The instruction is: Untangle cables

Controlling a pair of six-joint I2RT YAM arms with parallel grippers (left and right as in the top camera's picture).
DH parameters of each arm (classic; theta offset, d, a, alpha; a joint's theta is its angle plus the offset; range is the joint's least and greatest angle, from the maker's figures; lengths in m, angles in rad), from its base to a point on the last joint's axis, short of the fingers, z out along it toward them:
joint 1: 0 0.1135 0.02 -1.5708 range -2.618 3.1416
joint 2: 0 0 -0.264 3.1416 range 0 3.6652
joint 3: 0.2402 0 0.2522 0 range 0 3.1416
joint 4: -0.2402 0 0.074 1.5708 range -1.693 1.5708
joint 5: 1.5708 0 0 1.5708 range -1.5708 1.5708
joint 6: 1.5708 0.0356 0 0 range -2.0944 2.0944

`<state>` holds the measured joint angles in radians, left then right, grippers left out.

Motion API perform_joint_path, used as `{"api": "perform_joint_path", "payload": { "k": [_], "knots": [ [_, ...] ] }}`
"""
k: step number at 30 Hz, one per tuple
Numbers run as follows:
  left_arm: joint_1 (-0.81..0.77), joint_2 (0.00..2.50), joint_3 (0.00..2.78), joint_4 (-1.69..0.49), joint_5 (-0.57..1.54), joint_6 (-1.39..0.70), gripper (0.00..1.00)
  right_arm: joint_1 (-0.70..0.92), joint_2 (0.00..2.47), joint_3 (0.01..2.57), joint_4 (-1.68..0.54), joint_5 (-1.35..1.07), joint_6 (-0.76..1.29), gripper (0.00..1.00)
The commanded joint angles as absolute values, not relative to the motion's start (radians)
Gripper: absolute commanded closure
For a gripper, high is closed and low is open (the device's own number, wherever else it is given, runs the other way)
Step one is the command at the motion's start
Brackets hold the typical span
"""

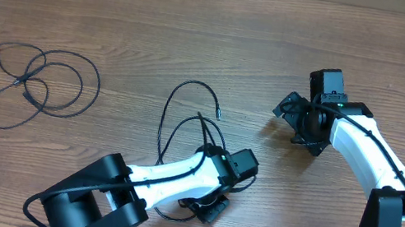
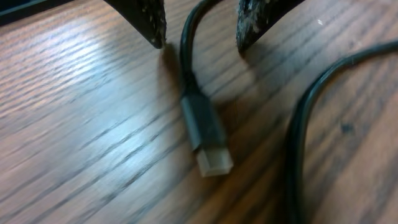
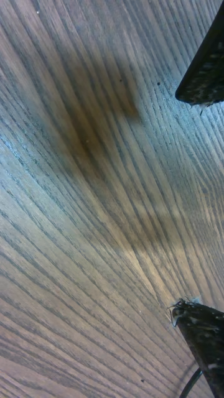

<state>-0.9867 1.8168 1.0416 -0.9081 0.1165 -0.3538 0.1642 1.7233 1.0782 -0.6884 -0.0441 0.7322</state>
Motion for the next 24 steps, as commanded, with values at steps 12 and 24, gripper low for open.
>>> {"api": "perform_joint_path", "payload": {
  "k": [12, 24],
  "knots": [
    [-1.005, 1.837, 1.102, -0.852, 0.001, -0.219, 0.68, 0.16, 1.702, 1.088, -0.683, -0.035, 0.728, 0.0],
    [-1.007, 1.9, 1.103, -0.841, 0.078, -0.112, 0.81, 0.16, 1.702, 1.088, -0.683, -0.035, 0.728, 0.0]
  ]
}}
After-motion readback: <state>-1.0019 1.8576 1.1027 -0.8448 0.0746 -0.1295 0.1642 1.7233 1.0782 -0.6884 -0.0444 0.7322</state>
